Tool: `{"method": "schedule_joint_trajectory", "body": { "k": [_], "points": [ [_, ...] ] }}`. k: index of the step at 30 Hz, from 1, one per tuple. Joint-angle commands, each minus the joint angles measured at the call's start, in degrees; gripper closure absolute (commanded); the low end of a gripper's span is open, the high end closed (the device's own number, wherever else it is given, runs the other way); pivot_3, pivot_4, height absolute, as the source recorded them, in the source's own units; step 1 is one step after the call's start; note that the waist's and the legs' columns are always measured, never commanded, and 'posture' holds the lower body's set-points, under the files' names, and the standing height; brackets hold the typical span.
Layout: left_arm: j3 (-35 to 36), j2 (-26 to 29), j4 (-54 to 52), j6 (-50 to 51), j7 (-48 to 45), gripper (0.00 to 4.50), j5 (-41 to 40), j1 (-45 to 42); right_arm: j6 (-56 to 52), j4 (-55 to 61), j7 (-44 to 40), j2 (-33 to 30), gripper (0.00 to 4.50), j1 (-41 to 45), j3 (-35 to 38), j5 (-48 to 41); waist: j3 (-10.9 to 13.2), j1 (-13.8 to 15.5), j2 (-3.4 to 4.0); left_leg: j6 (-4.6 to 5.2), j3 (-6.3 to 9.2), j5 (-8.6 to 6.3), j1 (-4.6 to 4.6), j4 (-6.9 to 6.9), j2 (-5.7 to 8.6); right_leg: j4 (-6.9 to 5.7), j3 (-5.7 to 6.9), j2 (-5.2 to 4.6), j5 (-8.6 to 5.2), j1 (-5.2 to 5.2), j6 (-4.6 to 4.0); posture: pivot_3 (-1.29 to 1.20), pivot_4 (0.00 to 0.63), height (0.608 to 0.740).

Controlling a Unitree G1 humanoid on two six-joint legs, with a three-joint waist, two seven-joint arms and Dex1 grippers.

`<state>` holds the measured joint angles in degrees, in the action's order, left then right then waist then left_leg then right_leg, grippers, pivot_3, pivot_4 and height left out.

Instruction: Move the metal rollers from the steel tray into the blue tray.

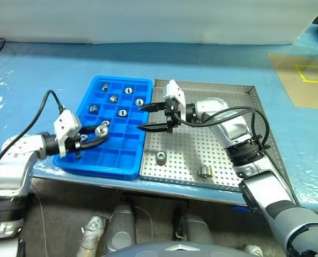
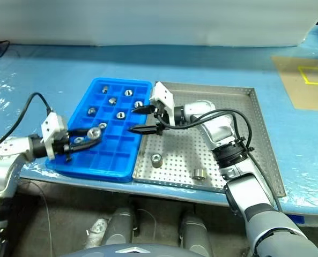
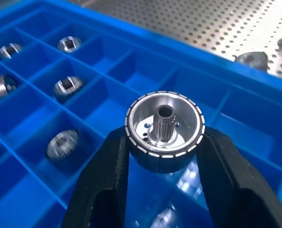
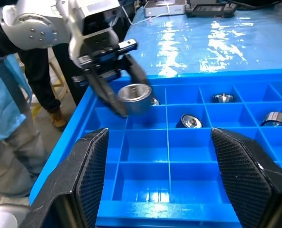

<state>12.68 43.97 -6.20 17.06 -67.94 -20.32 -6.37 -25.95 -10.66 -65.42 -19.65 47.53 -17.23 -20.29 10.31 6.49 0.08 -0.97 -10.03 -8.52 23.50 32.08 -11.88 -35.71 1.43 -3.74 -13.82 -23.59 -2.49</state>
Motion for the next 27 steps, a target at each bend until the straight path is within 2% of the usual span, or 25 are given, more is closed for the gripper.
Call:
{"method": "schedule_joint_trajectory", "body": {
  "k": [1,8,18,26,27],
  "points": [
    [5.34,3.29,-3.34,0.64,-0.47,2.81,-2.97,3.27,2.00,0.34,-1.46,0.21,0.99,0.62,-0.12,0.97,0.00,0.41,0.00,0.00,0.00,0.00,0.01,0.01,-0.01,-0.02,0.00,0.01,0.00,-0.03,0.00,0.22,0.150,0.740],
    [6.17,4.62,-4.13,0.57,0.25,2.81,-4.00,7.09,2.86,-1.62,-2.11,1.43,0.99,1.08,0.39,2.10,0.00,1.04,-0.01,-0.03,0.01,0.01,-0.01,0.01,-0.01,-0.01,-0.05,0.07,0.00,-0.03,0.00,0.23,0.150,0.740],
    [0.02,2.34,-2.34,-1.00,2.00,2.81,-2.00,7.50,2.27,-0.27,-1.33,1.35,0.99,0.10,1.30,3.02,-0.02,1.13,-0.03,-0.05,0.01,0.03,-0.01,0.03,-0.02,-0.02,-0.07,0.12,0.00,-0.04,0.00,0.20,0.150,0.740],
    [0.00,3.34,3.25,-4.55,1.53,0.06,-0.69,6.86,1.76,0.84,-0.29,0.53,0.99,-0.93,1.68,3.07,-0.03,0.80,-0.02,-0.15,0.01,0.08,-0.21,0.03,-0.03,-0.06,-0.14,0.35,-0.02,0.07,-0.03,0.18,0.150,0.740],
    [0.19,3.41,3.61,-4.90,1.78,0.02,-0.52,6.92,1.78,0.87,-0.17,0.54,0.99,-1.01,1.67,3.11,-0.03,0.73,-0.02,-0.14,0.02,0.08,-0.23,0.03,-0.02,-0.06,-0.15,0.35,-0.02,0.09,-0.03,0.18,0.150,0.740]
  ]
}}
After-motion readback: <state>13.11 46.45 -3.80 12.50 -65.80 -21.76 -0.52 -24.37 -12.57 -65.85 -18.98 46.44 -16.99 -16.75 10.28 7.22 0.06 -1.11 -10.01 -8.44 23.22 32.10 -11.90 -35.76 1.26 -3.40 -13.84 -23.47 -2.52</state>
